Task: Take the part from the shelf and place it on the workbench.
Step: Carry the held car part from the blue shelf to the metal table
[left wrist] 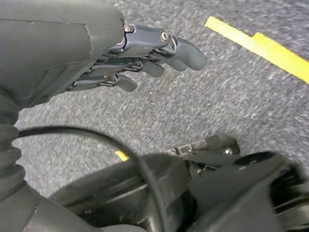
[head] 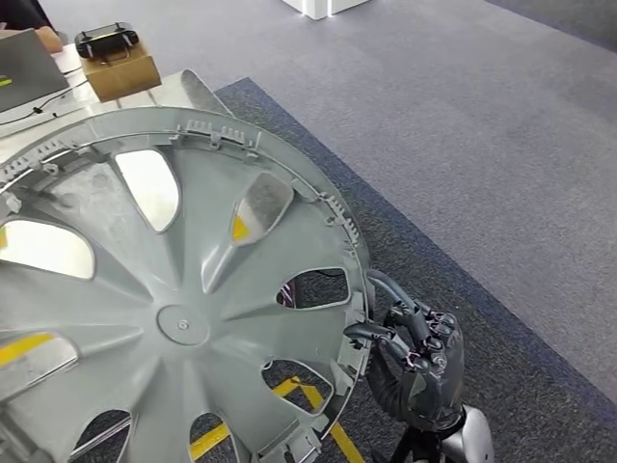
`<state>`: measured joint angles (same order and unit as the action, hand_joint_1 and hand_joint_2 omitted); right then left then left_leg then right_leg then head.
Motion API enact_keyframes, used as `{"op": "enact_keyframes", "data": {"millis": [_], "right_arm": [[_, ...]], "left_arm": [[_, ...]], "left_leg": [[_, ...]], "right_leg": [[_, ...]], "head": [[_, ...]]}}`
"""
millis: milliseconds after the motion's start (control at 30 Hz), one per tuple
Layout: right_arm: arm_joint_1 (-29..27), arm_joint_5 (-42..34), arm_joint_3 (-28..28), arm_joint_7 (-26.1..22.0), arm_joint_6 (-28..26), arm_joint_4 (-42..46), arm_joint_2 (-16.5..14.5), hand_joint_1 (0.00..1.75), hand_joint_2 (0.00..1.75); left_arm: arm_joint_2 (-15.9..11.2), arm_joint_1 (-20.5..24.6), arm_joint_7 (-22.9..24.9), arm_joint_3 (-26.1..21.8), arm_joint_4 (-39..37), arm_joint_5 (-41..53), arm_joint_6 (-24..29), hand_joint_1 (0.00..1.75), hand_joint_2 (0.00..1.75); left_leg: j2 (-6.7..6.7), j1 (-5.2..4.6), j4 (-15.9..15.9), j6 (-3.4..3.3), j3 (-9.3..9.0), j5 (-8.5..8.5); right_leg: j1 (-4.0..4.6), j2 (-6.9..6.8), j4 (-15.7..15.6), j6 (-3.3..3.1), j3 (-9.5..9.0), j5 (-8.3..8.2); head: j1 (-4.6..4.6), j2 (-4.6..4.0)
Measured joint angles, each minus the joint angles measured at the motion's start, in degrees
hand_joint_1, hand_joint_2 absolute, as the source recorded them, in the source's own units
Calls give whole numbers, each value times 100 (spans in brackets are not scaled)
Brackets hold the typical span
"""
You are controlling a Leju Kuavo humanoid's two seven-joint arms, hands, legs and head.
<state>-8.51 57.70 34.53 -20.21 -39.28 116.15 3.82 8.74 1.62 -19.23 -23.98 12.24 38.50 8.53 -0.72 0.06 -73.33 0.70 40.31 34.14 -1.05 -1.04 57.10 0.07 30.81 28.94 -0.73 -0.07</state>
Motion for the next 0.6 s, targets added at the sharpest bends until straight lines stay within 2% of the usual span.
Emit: {"op": "enact_keyframes", "data": {"millis": [33, 67, 133, 167, 200, 233, 300, 367, 400, 433, 467, 500, 533, 567, 600], "right_arm": [[2, 1, 0, 2, 0, -1, 0, 175, 175], [4, 2, 0, 6, 0, -2, 0, 175, 175], [13, 3, 2, 17, 0, -4, 0, 175, 175], [21, 4, 4, 26, 0, -5, 1, 175, 175], [33, 5, 8, 38, 0, -9, 1, 175, 175], [47, 7, 12, 51, 0, -16, 2, 175, 175], [93, 12, 20, 88, 0, -40, 4, 175, 175], [173, 18, 34, 151, -1, -74, 11, 175, 175], [217, 21, 48, 193, -1, -92, 20, 175, 175], [258, 24, 66, 241, -2, -117, 39, 175, 175], [293, 25, 87, 279, -2, -144, 61, 175, 175], [320, 26, 105, 308, -2, -172, 82, 175, 175], [348, 28, 124, 333, -2, -204, 101, 175, 175], [377, 30, 142, 354, -1, -234, 110, 175, 175], [408, 33, 158, 378, -1, -261, 118, 175, 175]], "left_arm": [[0, -4, 0, 0, 0, 12, -1, 0, 175], [-1, -9, 0, 0, 0, 23, -1, 0, 175], [-2, -8, 0, 1, 0, 35, -2, 0, 175], [-2, -1, 0, 1, 0, 40, -5, 0, 175], [-1, 9, 0, 1, 0, 44, -10, 0, 175], [-1, 16, 0, 2, 0, 48, -18, 0, 175], [-2, 15, 0, 2, 0, 53, -32, 0, 175], [1, 13, 0, 1, 0, 55, -38, 0, 175], [4, 24, 0, 0, 0, 56, -40, 0, 175], [9, 39, 0, 1, 0, 56, -43, 0, 175], [12, 53, 0, 1, 0, 56, -48, 0, 175], [14, 60, 0, 1, 0, 56, -52, 0, 175], [15, 63, 0, 1, 0, 56, -56, 0, 175], [15, 63, 0, 0, 0, 56, -58, 0, 175], [15, 65, 0, 0, 0, 56, -59, 0, 175]], "left_leg": [[10, 15, -80, 11, 28, -29], [26, 27, 60, 15, -49, -159], [146, 28, 820, -4, -438, -532], [223, 10, 1182, -26, -616, -643], [284, -9, 1416, -53, -723, -693], [309, -29, 1510, -80, -754, -683], [241, -36, 1533, -145, -734, -689], [163, -15, 1572, -223, -741, -723], [125, -3, 1590, -257, -745, -740], [83, -4, 1592, -279, -739, -747], [37, -9, 1591, -294, -733, -752], [-10, -17, 1590, -299, -731, -754], [-64, -25, 1589, -302, -731, -755], [-120, -31, 1585, -302, -734, -755], [-180, -36, 1579, -301, -738, -754]], "right_leg": [[0, -57, 1, 1, 0, 2], [0, -110, 1, 5, -4, 6], [2, -200, 1, 26, -23, 19], [14, -235, 9, 49, -27, 31], [27, -271, 13, 78, -26, 37], [38, -306, 17, 109, -22, 41], [44, -376, 9, 176, -19, 50], [30, -263, 167, 231, 61, 181], [23, -156, 400, 248, 176, 319], [19, -39, 766, 256, 352, 496], [19, 29, 1172, 259, 554, 660], [20, 61, 1496, 259, 726, 757], [22, 77, 1658, 255, 828, 754], [23, 89, 1567, 243, 808, 628], [24, 114, 1268, 223, 684, 421]], "head": [[1, 0], [1, 0], [0, 0], [1, 0], [-4, 0], [-5, 0], [-9, 0], [-26, 0], [-38, 0], [-54, 0], [-62, 0], [-66, 0], [-67, 0], [-68, 0], [-68, 0]]}}
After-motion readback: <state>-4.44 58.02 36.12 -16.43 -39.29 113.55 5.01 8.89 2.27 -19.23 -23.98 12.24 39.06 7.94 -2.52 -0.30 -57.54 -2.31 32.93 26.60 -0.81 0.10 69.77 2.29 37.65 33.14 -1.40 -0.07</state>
